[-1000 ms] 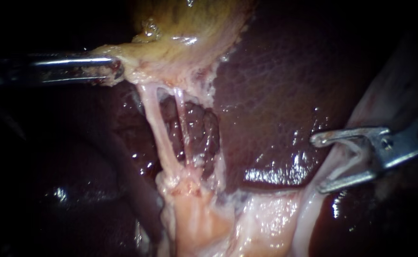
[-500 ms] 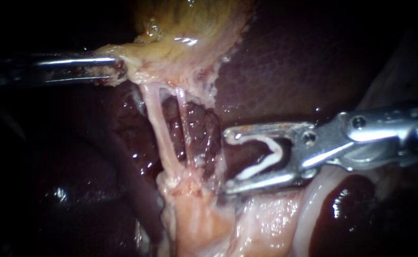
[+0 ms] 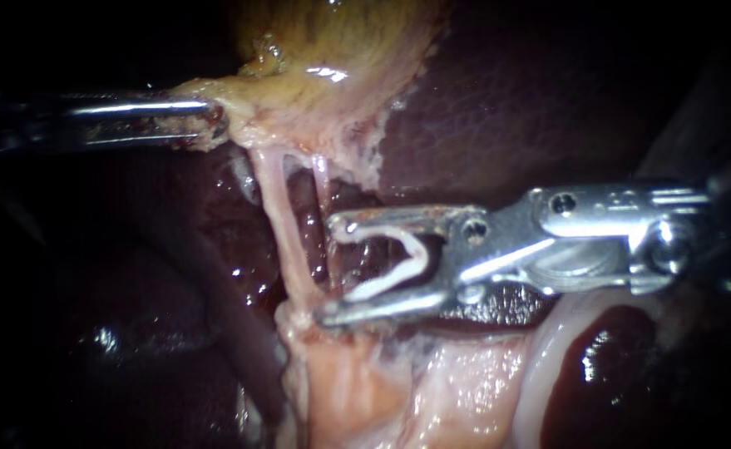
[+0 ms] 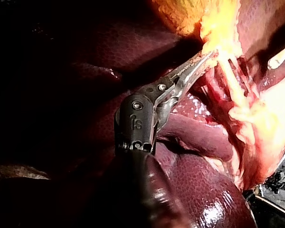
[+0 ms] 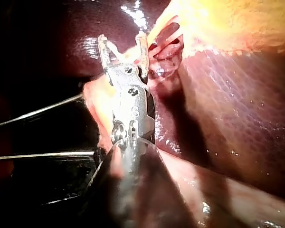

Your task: Clipping first clip left tube

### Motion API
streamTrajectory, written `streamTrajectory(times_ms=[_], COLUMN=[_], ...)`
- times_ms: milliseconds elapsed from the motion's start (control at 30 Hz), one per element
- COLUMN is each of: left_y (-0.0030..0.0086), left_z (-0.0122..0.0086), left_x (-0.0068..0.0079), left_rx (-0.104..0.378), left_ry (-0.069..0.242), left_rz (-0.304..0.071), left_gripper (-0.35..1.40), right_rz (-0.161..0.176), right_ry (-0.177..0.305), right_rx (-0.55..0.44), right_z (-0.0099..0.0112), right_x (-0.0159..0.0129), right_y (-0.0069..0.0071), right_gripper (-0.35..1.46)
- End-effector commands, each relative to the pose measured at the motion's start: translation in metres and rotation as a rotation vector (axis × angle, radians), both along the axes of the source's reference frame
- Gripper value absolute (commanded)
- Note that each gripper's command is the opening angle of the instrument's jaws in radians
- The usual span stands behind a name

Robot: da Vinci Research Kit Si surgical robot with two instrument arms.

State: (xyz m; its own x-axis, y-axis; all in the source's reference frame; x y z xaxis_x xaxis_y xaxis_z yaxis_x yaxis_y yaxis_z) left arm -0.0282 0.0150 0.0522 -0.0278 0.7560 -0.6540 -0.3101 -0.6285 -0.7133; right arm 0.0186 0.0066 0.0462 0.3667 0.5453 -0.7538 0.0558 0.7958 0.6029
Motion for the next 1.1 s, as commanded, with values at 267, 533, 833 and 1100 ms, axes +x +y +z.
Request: streamTrajectory(times_ms=[267,533,833,1100], left_y=[-0.0001,-0.0001,-0.0003,-0.0004], left_z=[-0.0001,-0.0003,-0.0006,-0.0008], left_x=[0.0,0.0,-0.0001,-0.0001], left_rx=[0.0,0.0,0.001,0.0], left_ry=[0.001,0.001,0.003,0.005], left_rz=[-0.001,-0.001,-0.003,-0.006], left_gripper=[-0.35,-0.35,-0.35,-0.35], right_rz=[0.005,-0.023,-0.037,-0.039], right_ry=[-0.01,-0.056,-0.086,-0.085], right_rx=[0.004,0.003,-0.006,-0.006], right_z=[0.0039,0.009,0.0126,0.0133], right_x=[0.0012,0.0023,0.0023,0.003], right_y=[-0.0011,-0.0027,-0.003,-0.003], right_gripper=[0.5,0.5,0.5,0.5])
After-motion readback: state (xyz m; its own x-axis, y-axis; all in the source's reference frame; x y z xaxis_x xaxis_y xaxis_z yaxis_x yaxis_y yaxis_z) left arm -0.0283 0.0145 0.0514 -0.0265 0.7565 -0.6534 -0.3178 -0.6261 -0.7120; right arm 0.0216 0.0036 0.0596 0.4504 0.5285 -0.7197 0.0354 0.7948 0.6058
